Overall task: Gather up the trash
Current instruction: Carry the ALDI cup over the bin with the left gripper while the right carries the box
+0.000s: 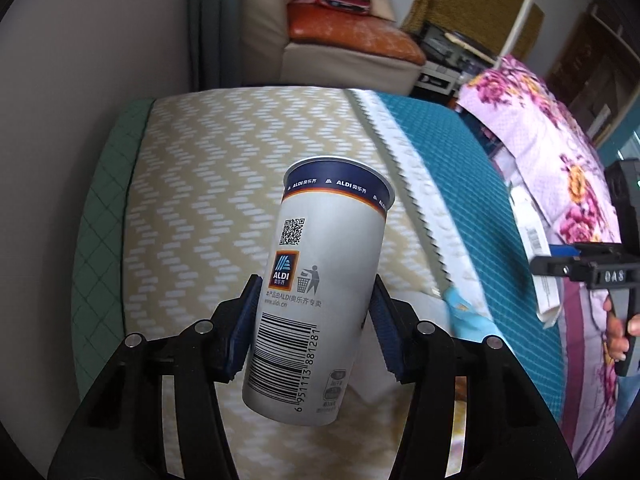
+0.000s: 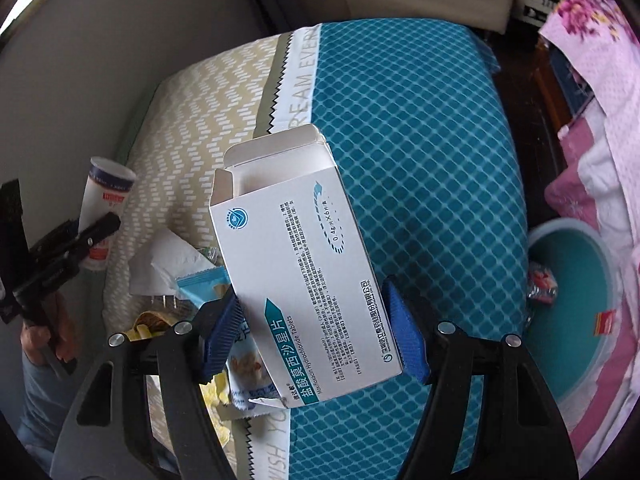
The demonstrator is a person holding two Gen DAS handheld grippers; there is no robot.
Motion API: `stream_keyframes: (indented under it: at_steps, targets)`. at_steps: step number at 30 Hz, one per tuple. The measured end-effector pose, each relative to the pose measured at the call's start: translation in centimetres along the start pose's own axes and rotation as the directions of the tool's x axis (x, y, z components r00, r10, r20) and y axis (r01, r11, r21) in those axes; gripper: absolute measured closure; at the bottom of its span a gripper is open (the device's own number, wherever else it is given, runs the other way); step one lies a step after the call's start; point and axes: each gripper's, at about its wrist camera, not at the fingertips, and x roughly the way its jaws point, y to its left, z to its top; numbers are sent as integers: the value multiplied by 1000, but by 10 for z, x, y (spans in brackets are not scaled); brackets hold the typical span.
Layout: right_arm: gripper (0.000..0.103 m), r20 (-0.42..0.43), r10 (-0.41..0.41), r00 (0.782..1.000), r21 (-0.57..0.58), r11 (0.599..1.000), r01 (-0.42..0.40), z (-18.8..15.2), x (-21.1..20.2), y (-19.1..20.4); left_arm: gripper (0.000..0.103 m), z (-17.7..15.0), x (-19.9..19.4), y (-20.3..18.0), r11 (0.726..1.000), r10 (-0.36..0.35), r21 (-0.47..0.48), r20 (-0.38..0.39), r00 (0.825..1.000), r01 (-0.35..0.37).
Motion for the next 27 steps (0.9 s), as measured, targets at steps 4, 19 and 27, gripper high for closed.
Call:
stream_keyframes:
  at_steps: [4,19,27]
  targets:
    - [38,53,9,999,53,999,-12,-19,-14,-10,49,-12,-8,-29,999,-26,37,-11,1000,27]
    - [38,273,-75,959,170,985,29,-96,-101,-73,49,-29,-11,-175,969,-133,206,-43,990,139]
    - [38,335,-90,938,249,969,4,-125,-129,-121,49,-30,7,-236,947,-133,283,-78,988,150]
